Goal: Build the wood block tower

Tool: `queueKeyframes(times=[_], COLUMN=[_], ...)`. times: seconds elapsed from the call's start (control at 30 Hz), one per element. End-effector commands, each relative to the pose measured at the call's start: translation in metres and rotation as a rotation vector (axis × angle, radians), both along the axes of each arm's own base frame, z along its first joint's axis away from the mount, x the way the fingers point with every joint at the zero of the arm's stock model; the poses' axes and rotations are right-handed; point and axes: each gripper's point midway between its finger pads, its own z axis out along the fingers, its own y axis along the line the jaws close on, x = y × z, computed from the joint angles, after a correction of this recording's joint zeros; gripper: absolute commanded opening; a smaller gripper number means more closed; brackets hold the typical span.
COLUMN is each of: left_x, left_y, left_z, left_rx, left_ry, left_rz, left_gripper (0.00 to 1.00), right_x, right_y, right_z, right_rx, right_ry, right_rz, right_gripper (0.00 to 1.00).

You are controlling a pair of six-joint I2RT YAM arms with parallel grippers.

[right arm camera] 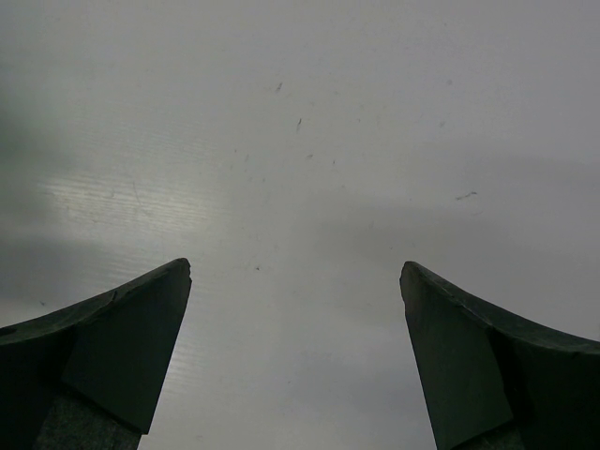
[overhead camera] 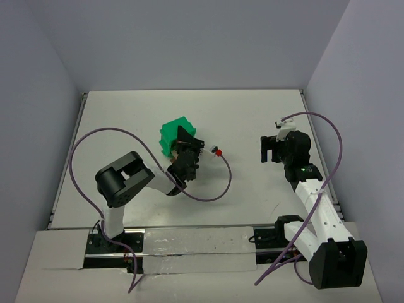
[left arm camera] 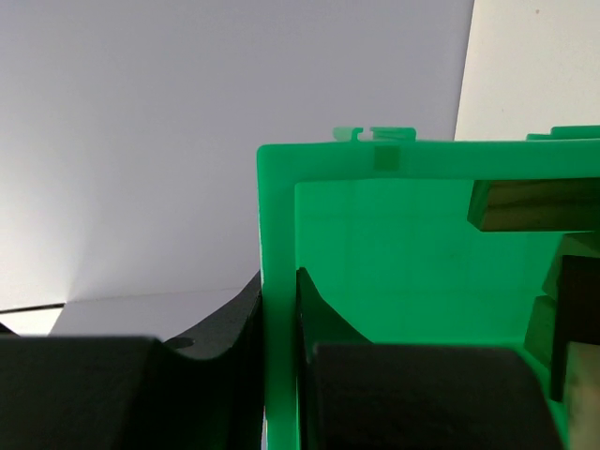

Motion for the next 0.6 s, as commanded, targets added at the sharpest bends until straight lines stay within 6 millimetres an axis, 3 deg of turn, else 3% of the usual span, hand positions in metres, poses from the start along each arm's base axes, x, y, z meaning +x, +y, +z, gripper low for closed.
queueKeyframes(times=[0.0,0.27,0.57], left_x=[-0.011,-0.015,-0.009], left_y=[0.006,0.004,-0.003], left_z=[0.042,0.045,0.07], left_rx=[-0.178,-0.179,-0.232], left_ry=[-0.179,-0.221,-0.226], left_rz=[-0.01,-0.017,-0.012], left_gripper=[0.0,0.0,0.0], right_x=[0.008,0.008,0.008], right_y=[-0.003,-0.003,-0.003], right_z=[0.028,0.028,0.028], right_rx=[-0.004,-0.002,0.0], right_ry=[-0.076,-0.075,-0.074], right_rz=[-0.011,-0.011,-0.011], right_gripper=[1.0,1.0,1.0])
